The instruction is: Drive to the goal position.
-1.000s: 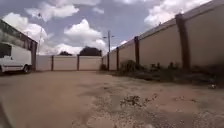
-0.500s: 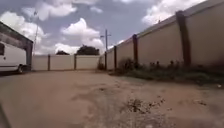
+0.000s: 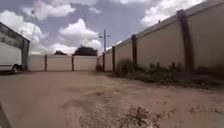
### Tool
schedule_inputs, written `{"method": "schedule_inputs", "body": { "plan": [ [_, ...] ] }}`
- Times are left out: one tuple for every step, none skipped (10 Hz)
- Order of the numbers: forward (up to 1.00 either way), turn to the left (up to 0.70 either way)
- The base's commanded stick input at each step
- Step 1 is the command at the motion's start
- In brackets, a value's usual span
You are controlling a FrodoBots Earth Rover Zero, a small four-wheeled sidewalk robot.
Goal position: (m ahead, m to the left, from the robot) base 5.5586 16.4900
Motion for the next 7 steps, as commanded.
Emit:
{"method": "schedule_inputs", "body": {
  "plan": [
    [0.60, -0.09],
    [0.60, -0.10],
    [0.60, -0.10],
    [0.60, -0.10],
    [0.60, -0.10],
    [0.60, -0.10],
    [0.60, -0.10]
  ]
}}
